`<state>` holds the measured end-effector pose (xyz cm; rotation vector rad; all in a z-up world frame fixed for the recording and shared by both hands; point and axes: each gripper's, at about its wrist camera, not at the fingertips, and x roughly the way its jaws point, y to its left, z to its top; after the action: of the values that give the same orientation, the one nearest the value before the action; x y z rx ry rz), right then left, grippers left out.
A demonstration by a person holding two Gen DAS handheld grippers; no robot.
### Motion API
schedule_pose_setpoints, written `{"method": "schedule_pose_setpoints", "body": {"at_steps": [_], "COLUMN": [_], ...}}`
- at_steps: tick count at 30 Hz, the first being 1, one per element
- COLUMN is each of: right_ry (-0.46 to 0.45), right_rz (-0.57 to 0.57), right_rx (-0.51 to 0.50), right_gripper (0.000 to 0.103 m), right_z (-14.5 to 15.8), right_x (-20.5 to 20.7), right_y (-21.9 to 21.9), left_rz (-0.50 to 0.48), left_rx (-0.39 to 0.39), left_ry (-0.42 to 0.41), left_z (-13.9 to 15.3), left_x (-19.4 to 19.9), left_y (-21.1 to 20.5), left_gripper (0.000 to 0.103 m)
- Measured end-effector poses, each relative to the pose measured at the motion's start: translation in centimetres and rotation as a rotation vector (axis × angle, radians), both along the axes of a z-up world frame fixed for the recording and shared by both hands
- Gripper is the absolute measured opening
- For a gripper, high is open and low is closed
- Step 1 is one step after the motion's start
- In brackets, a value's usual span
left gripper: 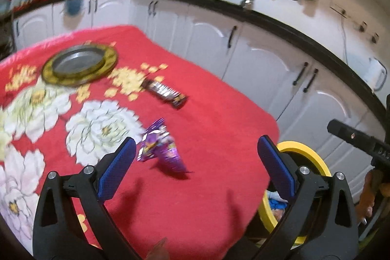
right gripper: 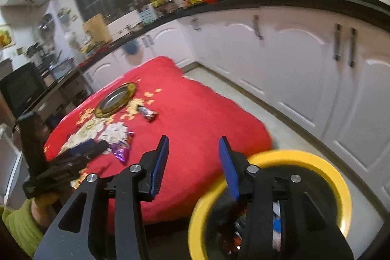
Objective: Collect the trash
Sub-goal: 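Move both tools back over the cover toward the purple wrapper and chocolate bar, then grasp the purple wrapper with the left tool while the right tool grasps the chocolate bar, then carry the purple wrapper and chocolate bar with both tools over the yellow bin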
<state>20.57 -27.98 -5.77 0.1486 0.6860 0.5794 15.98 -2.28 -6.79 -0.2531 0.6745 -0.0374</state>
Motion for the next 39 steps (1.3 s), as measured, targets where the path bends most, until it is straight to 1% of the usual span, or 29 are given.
{"method": "schedule_pose_setpoints", "body": {"at_steps": [4,6,9,10,11,14,15,16,17,20,23,27,31,33,34,37,39], "right_ry": [-0.007,0.0,0.009,0.013,0.016,0.032,0.035,0.036,0.038,0.043,0.04,0.035,0.071,0.081,0.076,0.082,0.092], "right_rz": [0.093,0.139,0.19,0.207,0.222,0.267,0.289,0.3,0.315,0.352,0.378,0.394,0.397,0.399,0.397,0.379,0.364], "right_rx": [-0.034,-0.054,-0.089,-0.098,-0.109,-0.154,-0.176,-0.192,-0.211,-0.254,-0.31,-0.371,-0.406,-0.425,-0.422,-0.386,-0.365], "right_gripper": [0.044,0.044,0.044,0.044,0.044,0.044,0.044,0.044,0.044,0.044,0.044,0.044,0.044,0.036,0.035,0.024,0.022], "right_z": [0.3,0.2,-0.3,-0.5,-0.7,-1.5,-1.9,-2.2,-2.5,-3.3,-4.1,-4.9,-6.1,-6.7,-6.9,-7.1,-7.1], "right_x": [2.4,3.8,5.6,6.1,6.7,8.7,9.3,9.7,10.2,11.4,12.5,13.5,14.4,14.3,14.0,13.2,12.6], "right_y": [3.9,6.1,9.2,9.9,10.7,13.4,14.6,15.3,16.2,18.7,21.1,23.1,23.9,23.8,23.6,22.3,21.3], "left_rz": [0.043,0.049,0.049,0.046,0.043,0.038,0.036,0.035,0.032,0.03,0.021,0.011,0.001,-0.002,-0.004,-0.003,0.003], "left_rx": [-0.064,-0.083,-0.098,-0.101,-0.101,-0.11,-0.116,-0.117,-0.119,-0.145,-0.176,-0.197,-0.21,-0.215,-0.217,-0.215,-0.211], "left_ry": [0.05,0.059,0.062,0.062,0.063,0.079,0.088,0.093,0.1,0.118,0.115,0.109,0.096,0.086,0.084,0.076,0.07], "left_z": [-1.6,-2.1,-2.4,-2.5,-2.5,-2.9,-3.2,-3.4,-3.6,-4.3,-4.4,-4.3,-3.9,-3.7,-3.6,-3.3,-3.2], "left_x": [0.5,0.6,0.8,0.8,0.9,1.3,1.4,1.5,1.5,1.6,1.6,1.3,1.1,1.0,0.9,0.7,0.6], "left_y": [2.0,2.6,3.1,3.1,3.2,3.4,3.5,3.5,3.6,4.2,4.7,4.8,4.8,4.9,4.9,5.1,5.3], "left_gripper": [0.079,0.07,0.068,0.065,0.055,0.047,0.041,0.038,0.031,0.02,0.018,0.015,0.014,0.013,0.013,0.012,0.012]}}
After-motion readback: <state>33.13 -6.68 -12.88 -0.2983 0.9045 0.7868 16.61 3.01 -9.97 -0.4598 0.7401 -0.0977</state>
